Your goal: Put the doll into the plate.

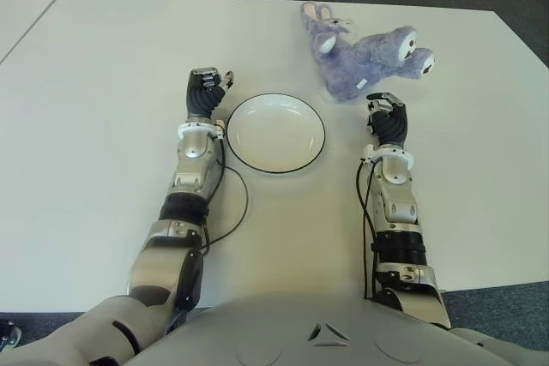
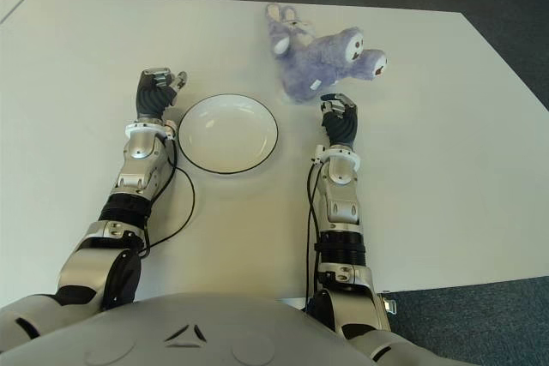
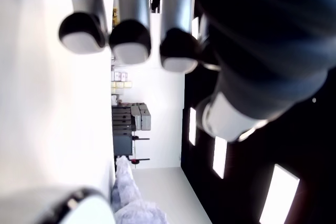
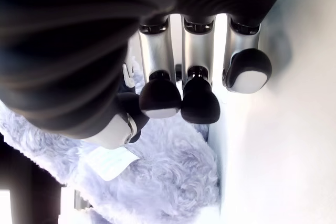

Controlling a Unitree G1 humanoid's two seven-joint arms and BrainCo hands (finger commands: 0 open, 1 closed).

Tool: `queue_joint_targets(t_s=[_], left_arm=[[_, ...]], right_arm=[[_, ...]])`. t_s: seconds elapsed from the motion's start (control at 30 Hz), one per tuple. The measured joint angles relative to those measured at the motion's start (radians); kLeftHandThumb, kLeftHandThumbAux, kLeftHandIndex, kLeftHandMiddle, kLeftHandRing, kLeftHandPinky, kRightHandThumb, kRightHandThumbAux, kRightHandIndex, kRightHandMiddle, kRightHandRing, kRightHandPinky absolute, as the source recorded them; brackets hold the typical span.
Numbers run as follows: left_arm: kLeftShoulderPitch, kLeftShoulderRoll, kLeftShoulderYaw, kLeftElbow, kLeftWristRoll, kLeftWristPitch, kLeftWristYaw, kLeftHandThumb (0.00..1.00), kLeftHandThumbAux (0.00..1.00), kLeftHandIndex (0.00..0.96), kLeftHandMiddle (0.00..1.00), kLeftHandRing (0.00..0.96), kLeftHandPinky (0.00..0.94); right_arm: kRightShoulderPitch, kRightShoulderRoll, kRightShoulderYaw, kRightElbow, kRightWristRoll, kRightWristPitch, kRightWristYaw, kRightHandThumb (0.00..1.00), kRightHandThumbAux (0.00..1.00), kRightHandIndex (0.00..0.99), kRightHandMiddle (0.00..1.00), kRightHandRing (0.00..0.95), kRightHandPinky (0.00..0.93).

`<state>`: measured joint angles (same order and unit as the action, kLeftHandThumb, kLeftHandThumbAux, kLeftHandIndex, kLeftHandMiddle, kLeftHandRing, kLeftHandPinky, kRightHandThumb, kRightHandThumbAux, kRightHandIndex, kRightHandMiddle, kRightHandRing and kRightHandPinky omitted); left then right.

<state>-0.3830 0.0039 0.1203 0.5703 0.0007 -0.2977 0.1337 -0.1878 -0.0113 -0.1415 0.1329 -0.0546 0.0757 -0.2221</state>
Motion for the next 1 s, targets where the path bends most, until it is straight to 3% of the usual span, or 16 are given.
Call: queue_joint_targets(t_s=[1.0], left_arm=[[-0.024, -0.006, 0.014, 0.05, 0.012, -0.074, 0.033, 0.48, 0.79, 0.842, 0.897, 0.9, 0.894]], right_arm=[[-0.01, -0.003, -0.003, 0.016, 0.005, -0.012, 0.001, 0.723, 0.71, 0.441, 0.881, 0.878, 0.891]])
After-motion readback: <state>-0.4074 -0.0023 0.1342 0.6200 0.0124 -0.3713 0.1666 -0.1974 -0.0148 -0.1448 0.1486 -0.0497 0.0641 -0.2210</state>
